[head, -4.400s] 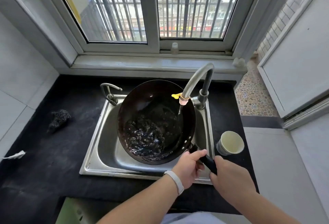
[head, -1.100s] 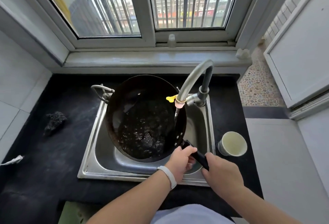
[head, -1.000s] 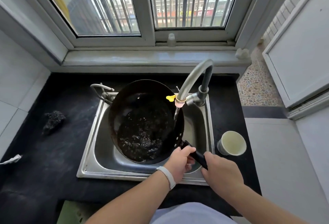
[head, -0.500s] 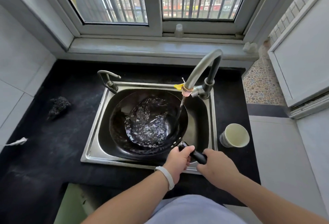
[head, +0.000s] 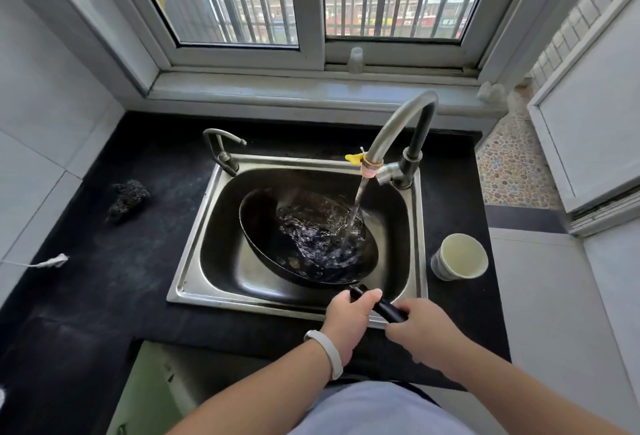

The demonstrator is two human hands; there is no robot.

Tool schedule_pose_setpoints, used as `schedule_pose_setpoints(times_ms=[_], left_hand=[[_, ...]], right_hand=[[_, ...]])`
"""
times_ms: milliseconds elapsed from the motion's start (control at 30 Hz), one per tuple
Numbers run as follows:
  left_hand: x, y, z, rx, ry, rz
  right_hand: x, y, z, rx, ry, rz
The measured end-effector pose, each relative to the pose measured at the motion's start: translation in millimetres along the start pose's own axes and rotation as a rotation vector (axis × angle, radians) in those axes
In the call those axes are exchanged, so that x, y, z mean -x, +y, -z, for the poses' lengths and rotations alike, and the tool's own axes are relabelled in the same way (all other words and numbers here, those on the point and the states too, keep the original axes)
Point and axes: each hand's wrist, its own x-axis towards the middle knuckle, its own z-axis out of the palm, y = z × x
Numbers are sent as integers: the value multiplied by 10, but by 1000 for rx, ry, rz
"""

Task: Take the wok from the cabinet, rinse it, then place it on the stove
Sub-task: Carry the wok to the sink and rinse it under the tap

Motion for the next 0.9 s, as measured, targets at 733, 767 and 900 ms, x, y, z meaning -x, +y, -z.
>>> schedule_pose_setpoints(times_ms=[733, 767, 900], left_hand=[[103, 121, -64, 658, -287, 52], [102, 139, -75, 647, -253, 55], [115, 148, -132, 566, -111, 53]], right_hand=[[253, 10, 49, -329, -159, 71], [246, 8, 46, -325, -156, 73], [224, 41, -4, -247, -139, 71]])
